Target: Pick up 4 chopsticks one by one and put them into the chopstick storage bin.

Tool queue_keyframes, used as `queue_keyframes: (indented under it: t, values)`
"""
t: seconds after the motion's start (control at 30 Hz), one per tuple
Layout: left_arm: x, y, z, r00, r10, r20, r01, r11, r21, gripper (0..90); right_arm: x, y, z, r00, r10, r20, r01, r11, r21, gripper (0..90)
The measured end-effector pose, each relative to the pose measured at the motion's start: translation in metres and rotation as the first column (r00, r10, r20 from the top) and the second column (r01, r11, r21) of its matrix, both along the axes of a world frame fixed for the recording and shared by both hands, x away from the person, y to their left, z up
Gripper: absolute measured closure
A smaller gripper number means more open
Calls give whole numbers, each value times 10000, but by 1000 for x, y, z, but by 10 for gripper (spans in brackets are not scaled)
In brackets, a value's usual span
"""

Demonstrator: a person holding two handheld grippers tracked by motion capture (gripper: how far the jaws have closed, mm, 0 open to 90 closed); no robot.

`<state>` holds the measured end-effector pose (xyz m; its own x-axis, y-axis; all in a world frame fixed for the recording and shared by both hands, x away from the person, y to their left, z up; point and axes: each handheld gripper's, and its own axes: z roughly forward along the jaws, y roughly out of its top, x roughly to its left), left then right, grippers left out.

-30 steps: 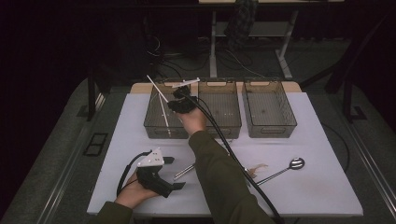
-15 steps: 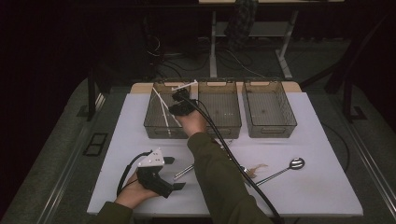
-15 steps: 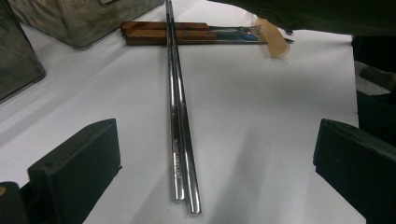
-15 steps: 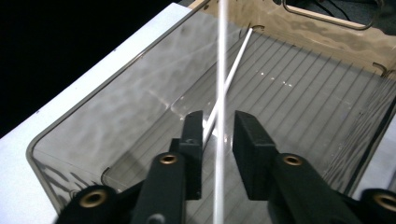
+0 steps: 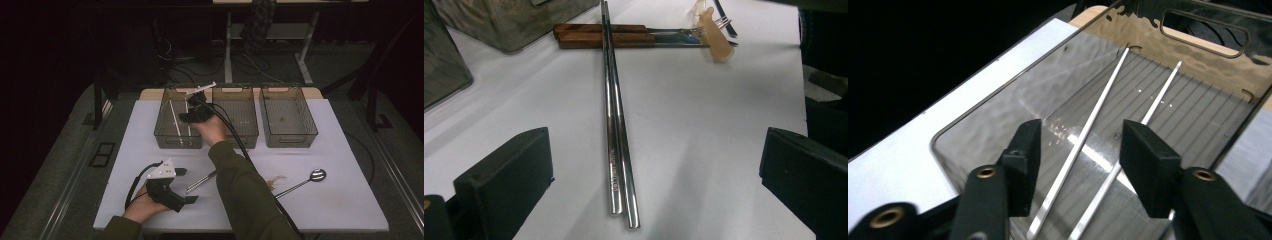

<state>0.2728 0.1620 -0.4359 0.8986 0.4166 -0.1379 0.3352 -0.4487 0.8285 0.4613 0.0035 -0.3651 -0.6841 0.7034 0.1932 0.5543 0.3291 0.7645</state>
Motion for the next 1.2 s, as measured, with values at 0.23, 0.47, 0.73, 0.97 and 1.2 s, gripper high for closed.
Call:
queue_keyframes:
  t: [0.23, 0.47, 0.73, 0.97, 1.2]
  values:
    - [-1, 0, 0, 10000, -21, 28, 21, 10000, 41, 0, -10, -23, 6, 9989, 438, -136, -439, 9990, -94, 352]
    - [0, 0, 0, 10000, 1, 11, -1, 9999, 130, 0, -23, -50, 13, 9958, 914, -14, -914, 9957, -176, 307]
    - [0, 0, -1, 10000, 42, 4, -42, 9999, 164, 0, -40, -79, 23, 9907, 1278, 469, -1284, 9917, 91, 296]
    - [0, 0, -2, 10000, 94, -22, -94, 9998, 201, 0, -58, -100, 25, 9861, 1513, 682, -1532, 9879, 234, 280]
    - [0, -1, -2, 9999, 102, -48, -101, 9996, 250, 0, -75, -127, 20, 9848, 1547, 785, -1573, 9871, 289, 261]
